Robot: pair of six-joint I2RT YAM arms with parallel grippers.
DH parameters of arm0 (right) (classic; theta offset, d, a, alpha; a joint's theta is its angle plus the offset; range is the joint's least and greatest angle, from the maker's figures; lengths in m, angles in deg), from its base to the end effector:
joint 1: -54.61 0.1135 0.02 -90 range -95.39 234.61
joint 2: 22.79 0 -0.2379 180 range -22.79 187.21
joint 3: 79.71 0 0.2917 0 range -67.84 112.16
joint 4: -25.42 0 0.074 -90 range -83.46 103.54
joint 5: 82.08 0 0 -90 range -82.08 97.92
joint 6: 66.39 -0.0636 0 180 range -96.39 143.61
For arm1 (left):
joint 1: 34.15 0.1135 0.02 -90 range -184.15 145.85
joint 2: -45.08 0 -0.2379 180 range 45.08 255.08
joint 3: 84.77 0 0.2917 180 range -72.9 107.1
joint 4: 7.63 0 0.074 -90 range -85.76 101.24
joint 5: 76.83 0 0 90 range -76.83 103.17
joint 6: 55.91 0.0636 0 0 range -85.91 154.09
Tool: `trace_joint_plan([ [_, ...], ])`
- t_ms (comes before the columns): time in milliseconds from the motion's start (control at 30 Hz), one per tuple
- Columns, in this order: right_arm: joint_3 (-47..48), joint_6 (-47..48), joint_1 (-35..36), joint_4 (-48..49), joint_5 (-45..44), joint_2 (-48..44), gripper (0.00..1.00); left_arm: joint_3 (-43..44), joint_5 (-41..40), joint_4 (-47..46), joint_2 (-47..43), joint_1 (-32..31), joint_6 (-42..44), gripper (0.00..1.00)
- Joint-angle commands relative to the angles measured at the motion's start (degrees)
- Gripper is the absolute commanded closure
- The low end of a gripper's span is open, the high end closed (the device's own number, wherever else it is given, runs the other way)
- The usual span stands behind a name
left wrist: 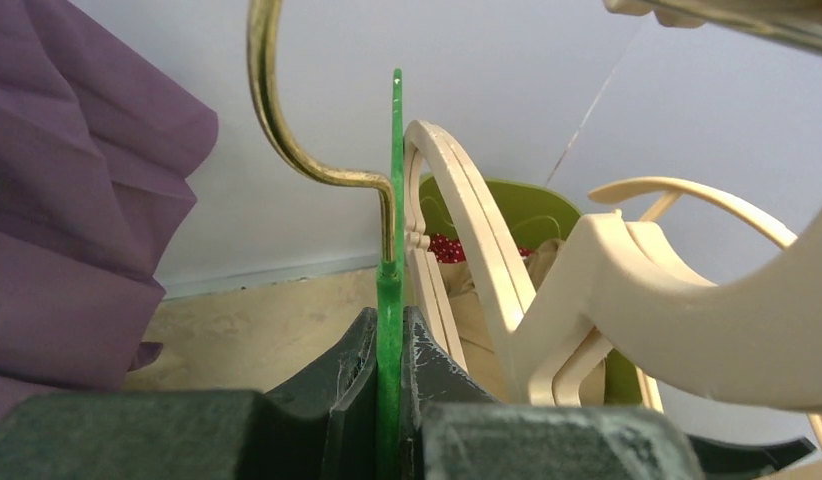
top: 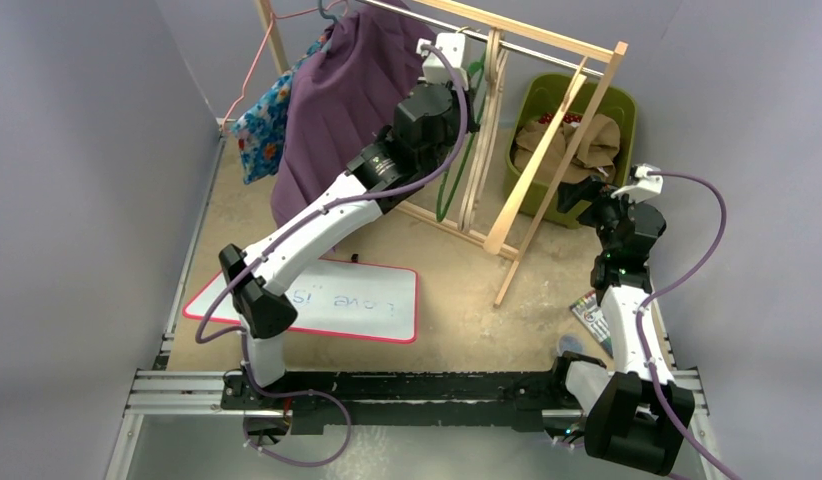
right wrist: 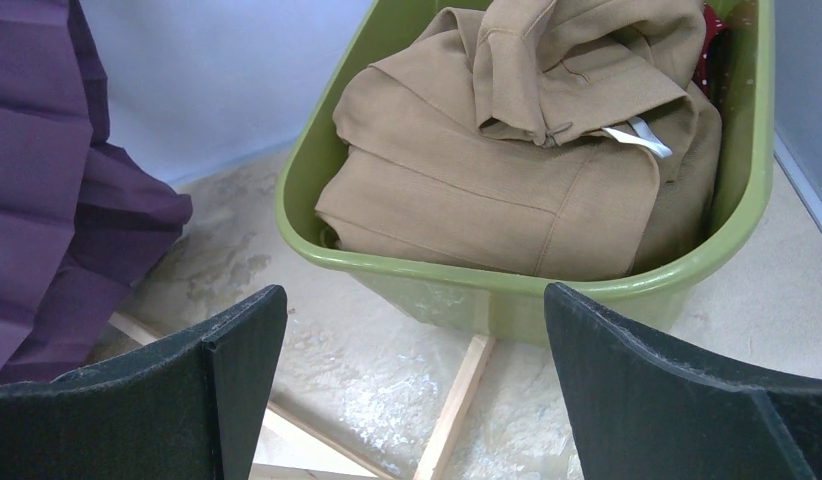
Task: Remove the skirt from the hanger
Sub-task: Place the hanger at the clothesline.
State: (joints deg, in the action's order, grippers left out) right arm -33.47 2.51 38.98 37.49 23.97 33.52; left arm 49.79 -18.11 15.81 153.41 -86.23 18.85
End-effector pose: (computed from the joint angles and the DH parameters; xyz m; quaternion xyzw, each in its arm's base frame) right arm 0.3035 -0.0667 0.2652 0.1214 0.6845 0.1309 0.7069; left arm 0.3239 -0.3621 0.4745 0.0246 0.6918 -0.2317 0.6834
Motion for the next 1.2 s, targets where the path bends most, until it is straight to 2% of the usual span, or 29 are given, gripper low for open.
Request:
trace_joint_plan([
  [0, -0.1, -0.5, 0.2, 3.4, 1.1, 0.1, 0.01, -4.3, 5.1, 1.4, -4.5, 0.1, -0.8, 1.0],
  [100, 0.0, -0.5, 0.2, 3.3, 1.1, -0.1, 0.01, -7.1, 7.0, 0.8, -6.9, 0.2, -3.2, 1.0],
  [267, 0.0, -0.5, 0.2, 3.1, 1.2, -0.3, 0.01, -10.6, 9.9, -0.8, -10.7, 0.1, -6.4, 0.87],
  [333, 0.0, -0.5, 0.2, 3.2, 1.3, -0.3, 0.01, -10.7, 10.7, -0.4, -11.4, 0.1, -7.0, 0.85],
  [600, -0.2, -0.5, 0.2, 3.0, 1.3, -0.7, 0.01, -10.3, 13.6, 2.2, -12.7, 0.2, -7.9, 0.66],
  [867, -0.3, -0.7, 0.2, 3.3, 2.1, -0.2, 0.01, -12.6, 13.9, 9.3, -18.6, 0.1, -7.9, 0.47],
  [1167, -0.3, -1.0, 0.2, 3.4, 3.1, 0.5, 0.01, -23.2, 6.6, 27.0, -31.8, 0.2, -7.0, 0.38],
])
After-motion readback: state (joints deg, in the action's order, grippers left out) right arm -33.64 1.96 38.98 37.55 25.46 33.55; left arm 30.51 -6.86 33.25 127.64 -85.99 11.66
